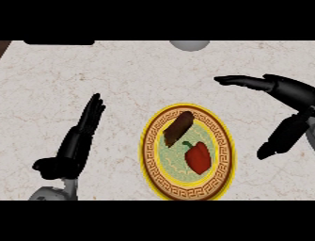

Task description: Pick the bell pepper from the plate and place it in the pan

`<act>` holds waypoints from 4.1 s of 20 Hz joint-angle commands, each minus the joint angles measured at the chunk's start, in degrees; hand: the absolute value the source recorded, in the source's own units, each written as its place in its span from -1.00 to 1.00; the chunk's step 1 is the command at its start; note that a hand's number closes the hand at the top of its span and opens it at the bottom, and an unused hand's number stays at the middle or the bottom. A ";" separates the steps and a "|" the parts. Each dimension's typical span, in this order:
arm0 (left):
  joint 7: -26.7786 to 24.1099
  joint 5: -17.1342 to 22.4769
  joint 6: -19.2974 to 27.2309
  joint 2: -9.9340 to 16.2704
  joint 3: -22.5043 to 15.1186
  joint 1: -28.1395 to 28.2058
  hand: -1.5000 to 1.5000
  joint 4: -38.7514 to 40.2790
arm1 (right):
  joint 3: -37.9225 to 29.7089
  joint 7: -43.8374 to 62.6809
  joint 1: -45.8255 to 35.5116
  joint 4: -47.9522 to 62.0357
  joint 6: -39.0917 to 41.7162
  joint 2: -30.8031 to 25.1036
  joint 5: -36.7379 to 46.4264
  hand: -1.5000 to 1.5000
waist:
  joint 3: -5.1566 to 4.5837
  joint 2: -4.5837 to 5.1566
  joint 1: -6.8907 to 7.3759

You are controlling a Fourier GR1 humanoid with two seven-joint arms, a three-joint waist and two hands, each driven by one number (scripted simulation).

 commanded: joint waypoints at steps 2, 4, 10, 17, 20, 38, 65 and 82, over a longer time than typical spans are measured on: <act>0.57 0.74 -1.19 0.10 1.84 -2.37 0.00 2.03 | 7.08 5.85 -2.69 -3.90 0.31 2.84 8.17 -1.00 | -0.02 -0.07 -0.35; 1.00 0.52 -0.40 -0.39 1.54 -2.14 0.00 1.28 | 10.08 12.19 -8.07 -3.41 3.04 3.31 9.84 -1.00 | -0.08 -0.07 0.24; 0.78 -0.19 -1.32 -0.05 0.03 1.53 0.00 -1.99 | 19.55 8.92 -7.07 -2.87 3.09 4.54 23.72 -1.00 | 0.04 0.00 0.52; 3.75 -1.26 -1.09 -0.29 1.39 1.60 0.00 -3.74 | 22.22 12.12 -3.14 -3.42 3.30 9.27 33.43 -1.00 | 0.03 -0.09 -0.25; 1.39 -3.02 0.13 -3.59 0.47 1.66 0.00 -1.19 | 20.21 12.98 -2.01 -3.96 4.96 11.47 36.02 -1.00 | 0.02 -0.09 -0.41; -2.44 -5.05 -4.67 -4.93 4.55 0.60 0.00 3.65 | 14.78 5.57 3.19 5.40 1.32 20.29 50.84 -1.00 | 0.02 -0.01 -0.44; 1.47 -5.90 -5.52 -5.81 5.95 1.04 0.00 -0.79 | 9.33 -7.64 3.04 8.72 -17.72 23.07 62.46 1.00 | 0.03 -0.07 -0.52; 0.73 -5.07 -5.45 -4.47 7.88 3.32 0.00 -1.42 | -19.02 64.53 5.53 -9.91 -41.96 33.98 79.82 1.00 | -0.08 -0.78 -2.70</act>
